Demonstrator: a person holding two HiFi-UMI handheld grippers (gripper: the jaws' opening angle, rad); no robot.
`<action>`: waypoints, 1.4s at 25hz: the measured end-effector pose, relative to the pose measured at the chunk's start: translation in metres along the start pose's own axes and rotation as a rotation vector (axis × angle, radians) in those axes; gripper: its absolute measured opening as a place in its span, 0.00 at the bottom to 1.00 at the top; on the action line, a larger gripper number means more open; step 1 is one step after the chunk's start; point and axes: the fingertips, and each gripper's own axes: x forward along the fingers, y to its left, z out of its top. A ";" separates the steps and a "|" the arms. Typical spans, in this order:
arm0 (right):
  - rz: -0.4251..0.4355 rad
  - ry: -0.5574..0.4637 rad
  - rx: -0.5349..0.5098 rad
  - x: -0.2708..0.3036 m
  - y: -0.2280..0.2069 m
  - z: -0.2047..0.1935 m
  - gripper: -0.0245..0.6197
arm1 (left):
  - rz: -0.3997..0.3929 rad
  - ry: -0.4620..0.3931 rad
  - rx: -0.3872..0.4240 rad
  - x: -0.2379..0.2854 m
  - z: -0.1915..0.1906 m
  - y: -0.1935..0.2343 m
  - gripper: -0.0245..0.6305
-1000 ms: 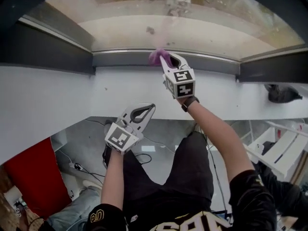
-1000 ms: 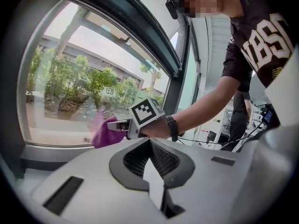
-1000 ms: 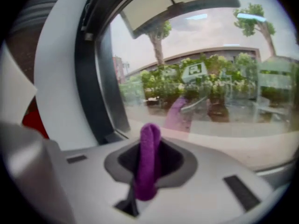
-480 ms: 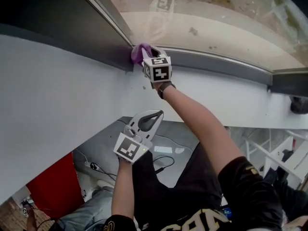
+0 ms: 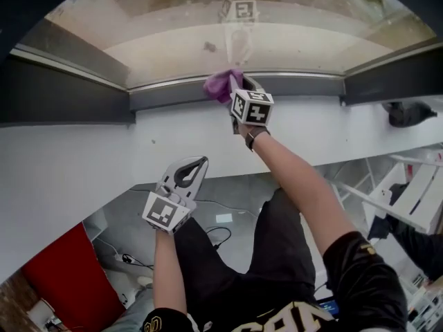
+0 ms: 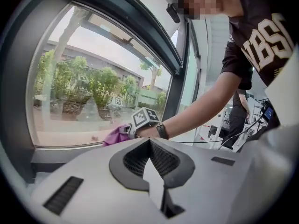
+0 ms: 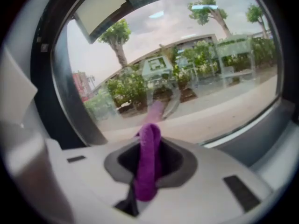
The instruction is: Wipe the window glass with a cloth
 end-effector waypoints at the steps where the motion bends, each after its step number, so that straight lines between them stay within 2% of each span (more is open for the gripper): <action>1: -0.027 -0.005 0.010 -0.013 -0.038 0.006 0.15 | -0.017 -0.004 -0.001 0.019 0.002 -0.011 0.05; 4: -0.104 -0.028 0.040 -0.047 -0.144 0.029 0.15 | -0.063 -0.026 0.000 0.078 0.008 -0.046 0.05; 9: -0.330 -0.091 0.144 -0.108 -0.301 0.064 0.15 | -0.166 -0.052 -0.003 0.159 0.008 -0.102 0.05; 12: -0.429 -0.141 0.242 -0.139 -0.366 0.080 0.15 | -0.235 -0.052 0.059 0.189 0.008 -0.130 0.05; 14: -0.431 -0.172 0.334 -0.156 -0.379 0.086 0.15 | -0.253 -0.043 0.077 0.199 0.017 -0.140 0.05; 16: -0.388 -0.181 0.378 -0.173 -0.369 0.093 0.15 | -0.239 -0.028 0.064 0.206 0.034 -0.148 0.05; 18: -0.330 -0.182 0.345 -0.197 -0.346 0.107 0.15 | -0.235 -0.039 0.048 0.207 0.055 -0.159 0.05; 22: -0.218 -0.159 -0.009 -0.242 -0.279 0.159 0.15 | -0.135 -0.118 0.077 0.202 0.125 -0.173 0.05; 23: -0.190 -0.158 -0.070 -0.260 -0.259 0.170 0.15 | -0.125 -0.137 0.079 0.197 0.144 -0.180 0.05; 27: -0.077 -0.194 -0.182 -0.344 -0.172 0.218 0.15 | -0.111 -0.206 0.046 0.158 0.217 -0.209 0.05; 30: -0.049 -0.244 -0.295 -0.402 -0.100 0.247 0.15 | -0.083 -0.221 0.062 0.108 0.259 -0.218 0.05; 32: -0.060 -0.308 -0.307 -0.438 -0.059 0.268 0.15 | -0.053 -0.216 0.099 0.075 0.284 -0.215 0.05; 35: -0.072 -0.372 -0.271 -0.484 -0.006 0.292 0.15 | 0.010 -0.213 0.147 0.034 0.318 -0.216 0.05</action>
